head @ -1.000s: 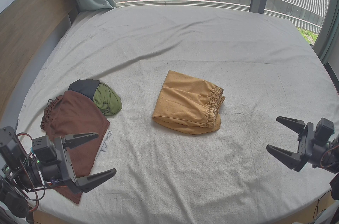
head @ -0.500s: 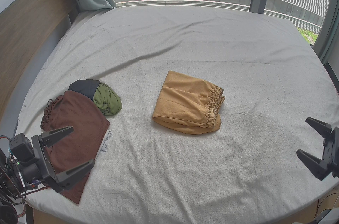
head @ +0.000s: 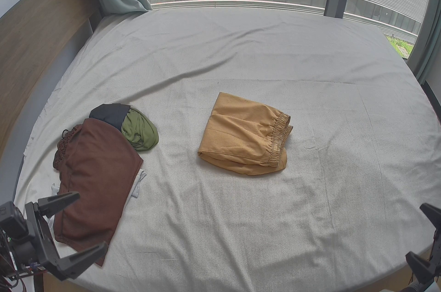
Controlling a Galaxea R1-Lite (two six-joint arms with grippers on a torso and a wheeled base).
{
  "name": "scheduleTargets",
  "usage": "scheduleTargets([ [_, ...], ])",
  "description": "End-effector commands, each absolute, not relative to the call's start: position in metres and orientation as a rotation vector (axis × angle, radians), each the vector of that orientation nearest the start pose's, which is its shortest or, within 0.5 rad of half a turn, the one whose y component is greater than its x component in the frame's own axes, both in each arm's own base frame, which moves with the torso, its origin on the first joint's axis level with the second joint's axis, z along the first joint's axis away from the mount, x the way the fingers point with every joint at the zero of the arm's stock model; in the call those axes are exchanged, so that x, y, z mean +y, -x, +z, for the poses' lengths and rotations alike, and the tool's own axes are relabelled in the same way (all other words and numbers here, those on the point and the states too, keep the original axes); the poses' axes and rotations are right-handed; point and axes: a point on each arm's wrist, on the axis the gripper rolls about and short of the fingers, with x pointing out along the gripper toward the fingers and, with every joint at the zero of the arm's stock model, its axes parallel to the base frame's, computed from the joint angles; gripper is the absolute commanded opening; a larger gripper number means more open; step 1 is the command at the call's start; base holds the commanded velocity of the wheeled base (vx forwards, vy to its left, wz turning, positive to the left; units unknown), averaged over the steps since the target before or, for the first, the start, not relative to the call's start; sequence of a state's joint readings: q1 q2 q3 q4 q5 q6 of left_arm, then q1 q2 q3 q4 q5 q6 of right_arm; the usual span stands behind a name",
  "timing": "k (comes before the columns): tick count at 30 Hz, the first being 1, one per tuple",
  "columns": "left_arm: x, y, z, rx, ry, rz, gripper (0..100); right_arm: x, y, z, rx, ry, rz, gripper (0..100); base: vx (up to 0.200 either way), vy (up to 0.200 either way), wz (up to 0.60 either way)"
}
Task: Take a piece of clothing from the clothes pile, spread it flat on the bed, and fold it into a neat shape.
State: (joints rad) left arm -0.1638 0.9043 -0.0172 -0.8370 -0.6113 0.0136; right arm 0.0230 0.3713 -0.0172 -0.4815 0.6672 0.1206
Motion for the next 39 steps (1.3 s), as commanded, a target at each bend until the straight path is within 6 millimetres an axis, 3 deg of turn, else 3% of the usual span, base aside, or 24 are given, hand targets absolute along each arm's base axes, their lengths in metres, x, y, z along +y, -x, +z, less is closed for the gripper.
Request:
scheduleTargets([
  [1,-0.019,-0.031,0.135,-0.038,-0.015,-0.785,100,0.014,0.032,0.104,-0.183,-0.14,0.701,100,0.0,0.0,0.0],
  [8,-0.014,-0.007,0.127,-0.08,0.035,-0.781,100,0.014,0.03,0.097,-0.149,-0.112,0.682,100,0.0,0.0,0.0],
  [12,-0.011,0.012,0.118,-0.098,0.125,-0.762,100,0.009,0.025,0.081,-0.046,-0.002,0.433,100,0.0,0.0,0.0],
  [15,-0.009,0.022,0.109,-0.122,0.127,-0.705,100,0.006,0.024,0.082,-0.066,0.057,0.273,100,0.0,0.0,0.0],
  [25,-0.006,0.019,0.101,-0.104,0.114,-0.518,100,0.003,0.023,0.082,-0.063,0.087,0.152,100,0.0,0.0,0.0],
  [28,-0.005,0.018,0.099,-0.104,0.103,-0.359,100,0.001,0.023,0.08,-0.049,0.078,0.067,100,0.0,0.0,0.0],
  [35,-0.004,0.024,0.083,-0.073,-0.051,-0.178,100,0.001,0.023,0.08,-0.045,0.07,0.049,100,0.0,0.0,0.0],
  [39,-0.001,0.023,0.081,-0.054,-0.051,-0.063,100,0.001,0.023,0.08,-0.045,0.07,0.049,100,0.0,0.0,0.0],
])
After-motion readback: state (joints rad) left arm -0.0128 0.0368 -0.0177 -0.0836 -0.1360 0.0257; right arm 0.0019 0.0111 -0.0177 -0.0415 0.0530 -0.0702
